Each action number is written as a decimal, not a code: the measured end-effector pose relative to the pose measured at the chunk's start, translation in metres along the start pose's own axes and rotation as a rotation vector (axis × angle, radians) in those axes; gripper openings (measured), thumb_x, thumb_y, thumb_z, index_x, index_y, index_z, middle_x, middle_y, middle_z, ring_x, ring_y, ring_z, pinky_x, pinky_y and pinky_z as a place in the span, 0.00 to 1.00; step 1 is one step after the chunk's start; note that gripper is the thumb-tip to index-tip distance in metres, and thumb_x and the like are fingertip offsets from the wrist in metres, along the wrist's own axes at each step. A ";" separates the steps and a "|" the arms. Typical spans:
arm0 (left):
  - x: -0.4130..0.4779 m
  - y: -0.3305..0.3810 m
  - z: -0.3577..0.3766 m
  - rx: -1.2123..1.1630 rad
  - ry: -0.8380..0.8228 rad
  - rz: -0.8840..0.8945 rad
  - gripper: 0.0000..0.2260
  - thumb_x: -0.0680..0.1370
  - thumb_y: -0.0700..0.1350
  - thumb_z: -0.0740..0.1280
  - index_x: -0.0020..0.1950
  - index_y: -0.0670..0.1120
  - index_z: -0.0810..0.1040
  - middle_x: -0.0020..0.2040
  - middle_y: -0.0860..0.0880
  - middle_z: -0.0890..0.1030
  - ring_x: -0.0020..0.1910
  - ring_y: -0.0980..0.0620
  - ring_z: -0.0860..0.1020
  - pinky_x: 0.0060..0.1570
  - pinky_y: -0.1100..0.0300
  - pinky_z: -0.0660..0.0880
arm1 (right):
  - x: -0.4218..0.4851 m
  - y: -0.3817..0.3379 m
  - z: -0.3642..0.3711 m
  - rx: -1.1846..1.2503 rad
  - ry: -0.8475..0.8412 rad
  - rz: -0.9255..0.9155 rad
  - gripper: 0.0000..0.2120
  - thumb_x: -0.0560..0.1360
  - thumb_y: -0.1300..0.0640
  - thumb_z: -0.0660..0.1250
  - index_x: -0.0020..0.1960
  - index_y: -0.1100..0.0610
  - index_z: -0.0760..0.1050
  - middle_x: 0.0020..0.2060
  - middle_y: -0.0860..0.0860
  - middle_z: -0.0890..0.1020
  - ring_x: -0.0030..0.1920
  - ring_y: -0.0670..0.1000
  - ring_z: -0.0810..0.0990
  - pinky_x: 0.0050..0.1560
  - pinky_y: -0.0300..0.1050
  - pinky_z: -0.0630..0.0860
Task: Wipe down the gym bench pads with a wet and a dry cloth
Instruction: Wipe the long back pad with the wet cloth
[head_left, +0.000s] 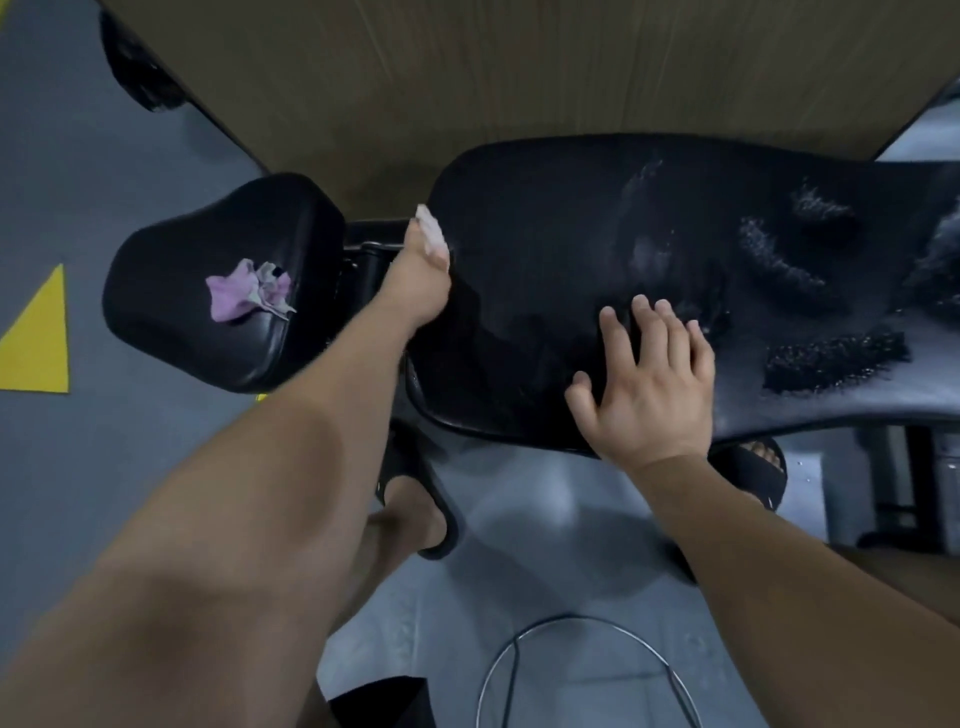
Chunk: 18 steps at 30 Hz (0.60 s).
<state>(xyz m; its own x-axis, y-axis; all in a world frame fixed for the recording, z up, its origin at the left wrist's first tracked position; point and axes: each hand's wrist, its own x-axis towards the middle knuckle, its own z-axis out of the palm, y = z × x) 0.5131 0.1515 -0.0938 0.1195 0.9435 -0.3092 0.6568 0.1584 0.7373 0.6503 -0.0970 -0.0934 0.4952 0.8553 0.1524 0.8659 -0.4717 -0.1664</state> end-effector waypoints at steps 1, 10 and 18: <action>0.002 -0.002 -0.005 -0.036 -0.069 -0.018 0.26 0.86 0.55 0.48 0.81 0.44 0.59 0.74 0.40 0.72 0.70 0.44 0.74 0.71 0.53 0.70 | 0.000 0.000 0.000 -0.004 0.001 0.000 0.33 0.75 0.42 0.61 0.76 0.56 0.70 0.75 0.61 0.70 0.77 0.62 0.64 0.78 0.62 0.56; -0.116 -0.071 -0.021 -0.025 -0.113 0.261 0.28 0.85 0.53 0.55 0.83 0.45 0.53 0.79 0.54 0.62 0.76 0.62 0.62 0.71 0.73 0.58 | -0.002 -0.005 -0.002 0.014 0.048 0.007 0.32 0.75 0.43 0.60 0.75 0.57 0.70 0.74 0.61 0.70 0.77 0.62 0.64 0.78 0.62 0.56; -0.097 -0.051 -0.017 -0.021 -0.166 0.199 0.28 0.84 0.53 0.56 0.81 0.42 0.56 0.75 0.55 0.65 0.74 0.60 0.64 0.60 0.81 0.60 | -0.002 -0.003 0.001 0.005 0.044 0.012 0.31 0.75 0.44 0.60 0.75 0.57 0.70 0.74 0.61 0.70 0.77 0.62 0.64 0.78 0.61 0.55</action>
<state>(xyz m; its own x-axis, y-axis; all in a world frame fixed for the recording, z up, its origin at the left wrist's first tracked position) 0.4556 0.0572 -0.0913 0.3664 0.8964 -0.2494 0.5924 -0.0181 0.8055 0.6468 -0.0968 -0.0944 0.5079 0.8394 0.1934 0.8598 -0.4803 -0.1737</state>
